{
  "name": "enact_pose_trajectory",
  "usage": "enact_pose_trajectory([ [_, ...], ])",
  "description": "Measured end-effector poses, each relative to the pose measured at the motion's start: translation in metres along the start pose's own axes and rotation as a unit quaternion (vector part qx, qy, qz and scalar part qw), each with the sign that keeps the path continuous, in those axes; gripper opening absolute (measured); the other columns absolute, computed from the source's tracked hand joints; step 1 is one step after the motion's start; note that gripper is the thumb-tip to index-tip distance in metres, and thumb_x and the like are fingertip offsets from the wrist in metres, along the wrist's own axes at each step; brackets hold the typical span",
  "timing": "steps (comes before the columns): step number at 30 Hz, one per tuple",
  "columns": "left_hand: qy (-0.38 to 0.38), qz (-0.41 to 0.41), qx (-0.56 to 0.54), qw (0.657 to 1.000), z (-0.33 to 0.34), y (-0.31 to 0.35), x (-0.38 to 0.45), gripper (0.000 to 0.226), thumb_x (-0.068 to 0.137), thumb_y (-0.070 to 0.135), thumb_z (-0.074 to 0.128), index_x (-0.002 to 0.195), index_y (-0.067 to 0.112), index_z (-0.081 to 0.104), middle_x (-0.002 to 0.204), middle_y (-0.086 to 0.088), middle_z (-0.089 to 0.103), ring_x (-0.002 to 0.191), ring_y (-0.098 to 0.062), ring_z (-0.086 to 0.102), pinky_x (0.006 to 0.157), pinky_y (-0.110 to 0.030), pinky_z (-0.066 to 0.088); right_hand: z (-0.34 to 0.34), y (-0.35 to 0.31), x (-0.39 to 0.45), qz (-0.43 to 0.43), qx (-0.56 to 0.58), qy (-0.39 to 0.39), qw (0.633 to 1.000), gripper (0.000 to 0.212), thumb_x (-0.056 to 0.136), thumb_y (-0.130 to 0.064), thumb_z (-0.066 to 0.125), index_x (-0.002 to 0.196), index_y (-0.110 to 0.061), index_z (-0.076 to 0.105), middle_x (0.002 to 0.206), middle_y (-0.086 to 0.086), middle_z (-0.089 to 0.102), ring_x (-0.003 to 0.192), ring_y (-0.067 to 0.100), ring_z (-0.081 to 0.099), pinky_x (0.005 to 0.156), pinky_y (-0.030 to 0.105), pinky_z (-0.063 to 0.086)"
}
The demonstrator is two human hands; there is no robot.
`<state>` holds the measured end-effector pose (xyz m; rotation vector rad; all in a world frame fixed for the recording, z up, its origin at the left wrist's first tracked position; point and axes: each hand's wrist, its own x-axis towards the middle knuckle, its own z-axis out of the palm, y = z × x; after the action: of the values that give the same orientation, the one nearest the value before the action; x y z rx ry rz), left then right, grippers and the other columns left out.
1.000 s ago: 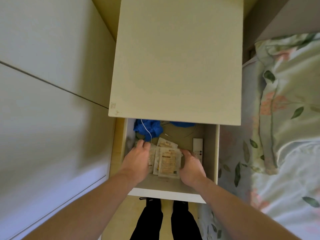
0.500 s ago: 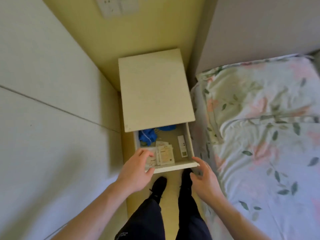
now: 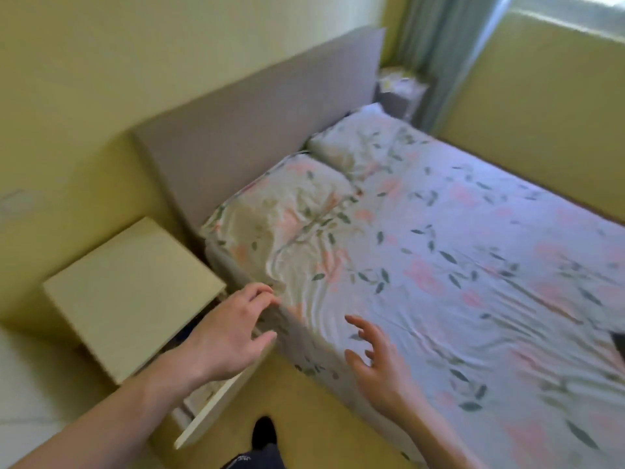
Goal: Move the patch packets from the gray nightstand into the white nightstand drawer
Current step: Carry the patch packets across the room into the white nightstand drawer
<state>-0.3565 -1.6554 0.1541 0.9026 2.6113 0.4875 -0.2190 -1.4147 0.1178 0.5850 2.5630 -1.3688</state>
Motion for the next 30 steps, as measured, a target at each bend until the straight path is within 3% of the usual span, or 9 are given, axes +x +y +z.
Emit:
enact_pose_trajectory([
  [3, 0.002, 0.085, -0.001, 0.996, 0.023, 0.093, 0.015, 0.051, 0.093, 0.046, 0.065, 0.140, 0.036, 0.047, 0.147, 0.022, 0.034, 0.134, -0.001, 0.041, 0.117, -0.023, 0.034, -0.061, 0.037, -0.063, 0.020, 0.035, 0.085, 0.996, 0.047, 0.100, -0.027, 0.058, 0.136, -0.055, 0.045, 0.139, -0.036, 0.041, 0.129, -0.008, 0.043, 0.106, 0.025, 0.043],
  [6, -0.005, 0.174, -0.003, 0.985, 0.063, 0.210, 0.023, 0.051, 0.092, 0.047, 0.065, 0.139, 0.038, 0.048, 0.146, 0.021, 0.035, 0.133, -0.004, 0.045, 0.111, -0.022, 0.038, -0.127, 0.101, -0.148, 0.047, 0.052, 0.166, 0.984, 0.049, 0.099, -0.028, 0.061, 0.136, -0.056, 0.045, 0.140, -0.036, 0.042, 0.129, -0.011, 0.043, 0.109, 0.024, 0.043],
  [10, -0.002, 0.246, -0.038, 0.968, 0.121, 0.354, 0.010, 0.050, 0.092, 0.052, 0.063, 0.138, 0.042, 0.047, 0.149, 0.024, 0.033, 0.131, -0.005, 0.047, 0.109, -0.024, 0.040, -0.205, 0.181, -0.250, 0.085, 0.047, 0.230, 0.968, 0.053, 0.096, -0.028, 0.067, 0.136, -0.056, 0.046, 0.133, -0.036, 0.047, 0.124, -0.013, 0.046, 0.108, 0.029, 0.047],
  [14, -0.009, 0.296, -0.055, 0.953, 0.161, 0.474, -0.012, 0.050, 0.093, 0.052, 0.064, 0.139, 0.044, 0.046, 0.151, 0.025, 0.030, 0.130, -0.005, 0.046, 0.110, -0.024, 0.039, -0.268, 0.240, -0.334, 0.107, 0.055, 0.272, 0.955, 0.054, 0.096, -0.030, 0.065, 0.141, -0.052, 0.043, 0.139, -0.034, 0.044, 0.133, -0.006, 0.043, 0.114, 0.034, 0.042],
  [19, -0.023, 0.357, -0.014, 0.934, 0.189, 0.573, -0.014, 0.051, 0.091, 0.056, 0.064, 0.138, 0.044, 0.048, 0.153, 0.022, 0.033, 0.136, -0.005, 0.042, 0.111, -0.020, 0.032, -0.339, 0.287, -0.412, 0.103, 0.054, 0.324, 0.939, 0.055, 0.097, -0.031, 0.065, 0.143, -0.051, 0.042, 0.143, -0.034, 0.041, 0.133, -0.009, 0.041, 0.116, 0.029, 0.039],
  [22, -0.024, 0.375, -0.001, 0.927, 0.202, 0.625, -0.004, 0.050, 0.090, 0.058, 0.064, 0.135, 0.045, 0.049, 0.151, 0.023, 0.034, 0.134, -0.007, 0.045, 0.112, -0.025, 0.038, -0.380, 0.319, -0.447, 0.106, 0.062, 0.363, 0.924, 0.055, 0.097, -0.030, 0.065, 0.144, -0.049, 0.042, 0.145, -0.034, 0.040, 0.136, -0.007, 0.039, 0.118, 0.031, 0.037],
  [27, -0.022, 0.399, -0.001, 0.917, 0.238, 0.723, 0.017, 0.049, 0.089, 0.056, 0.066, 0.133, 0.046, 0.049, 0.150, 0.021, 0.035, 0.132, -0.009, 0.047, 0.108, -0.027, 0.039, -0.451, 0.378, -0.499, 0.117, 0.056, 0.404, 0.905, 0.055, 0.098, -0.030, 0.065, 0.144, -0.049, 0.042, 0.147, -0.033, 0.039, 0.136, -0.009, 0.038, 0.114, 0.025, 0.036],
  [30, -0.027, 0.415, -0.017, 0.909, 0.273, 0.793, 0.031, 0.049, 0.088, 0.055, 0.067, 0.133, 0.046, 0.048, 0.150, 0.021, 0.034, 0.131, -0.009, 0.046, 0.109, -0.028, 0.039, -0.498, 0.423, -0.530, 0.132, 0.044, 0.432, 0.891, 0.055, 0.096, -0.032, 0.068, 0.141, -0.051, 0.044, 0.144, -0.037, 0.041, 0.132, -0.019, 0.037, 0.114, 0.024, 0.037],
])
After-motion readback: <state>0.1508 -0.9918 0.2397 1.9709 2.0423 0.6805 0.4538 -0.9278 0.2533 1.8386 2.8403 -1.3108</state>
